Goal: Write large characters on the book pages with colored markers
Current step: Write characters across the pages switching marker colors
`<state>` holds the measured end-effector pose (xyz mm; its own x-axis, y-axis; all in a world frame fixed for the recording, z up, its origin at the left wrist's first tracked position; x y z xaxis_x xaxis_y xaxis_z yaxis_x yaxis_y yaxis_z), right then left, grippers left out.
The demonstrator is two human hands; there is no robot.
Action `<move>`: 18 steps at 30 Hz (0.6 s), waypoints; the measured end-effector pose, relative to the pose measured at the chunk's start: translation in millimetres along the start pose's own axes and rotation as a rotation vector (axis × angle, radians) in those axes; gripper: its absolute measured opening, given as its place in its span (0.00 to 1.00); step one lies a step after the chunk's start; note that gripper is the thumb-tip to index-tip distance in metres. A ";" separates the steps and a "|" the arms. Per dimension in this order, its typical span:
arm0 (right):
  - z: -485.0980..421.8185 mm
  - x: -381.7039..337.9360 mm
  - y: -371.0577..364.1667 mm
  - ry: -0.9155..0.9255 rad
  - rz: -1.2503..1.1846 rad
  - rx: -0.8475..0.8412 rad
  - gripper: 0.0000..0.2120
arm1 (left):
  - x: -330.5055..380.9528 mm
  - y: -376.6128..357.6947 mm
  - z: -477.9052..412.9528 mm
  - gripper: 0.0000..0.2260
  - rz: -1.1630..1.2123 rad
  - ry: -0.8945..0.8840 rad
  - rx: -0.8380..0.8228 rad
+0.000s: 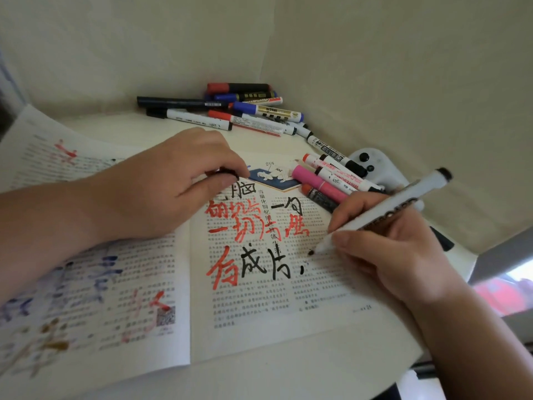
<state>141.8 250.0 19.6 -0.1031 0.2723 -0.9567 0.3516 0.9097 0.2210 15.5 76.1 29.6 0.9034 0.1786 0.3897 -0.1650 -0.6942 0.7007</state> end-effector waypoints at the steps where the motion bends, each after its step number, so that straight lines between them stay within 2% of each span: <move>1: -2.5 1.5 6.6 0.008 -0.017 0.062 0.03 | -0.4 1.3 0.0 0.10 0.006 0.006 0.009; 5: -7.4 7.1 17.8 0.011 0.049 0.193 0.02 | -1.9 5.9 0.6 0.08 0.066 0.051 0.048; 9: -6.0 7.9 12.1 0.000 0.130 0.153 0.02 | 1.4 6.0 1.5 0.08 0.090 0.054 0.053; 14: -7.8 10.4 15.6 -0.013 0.131 0.183 0.02 | -0.7 0.9 2.0 0.10 0.030 0.053 0.000; 18: -5.8 2.9 10.4 0.033 0.275 0.143 0.02 | -2.5 -2.2 1.4 0.07 0.008 0.039 -0.042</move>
<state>139.7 262.1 20.2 -0.0150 0.5139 -0.8577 0.4980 0.7477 0.4393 14.2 76.3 26.2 0.8859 0.2010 0.4181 -0.1894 -0.6661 0.7214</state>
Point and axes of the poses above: each hand's wrist, its own z-axis away from the middle knuckle, its own y-axis out of the back of the hand, x = y × z, the point moved 9 cm from there along -z, towards the middle knuckle, and after that the axes turned 10 degrees about x, right-handed, at the moved point
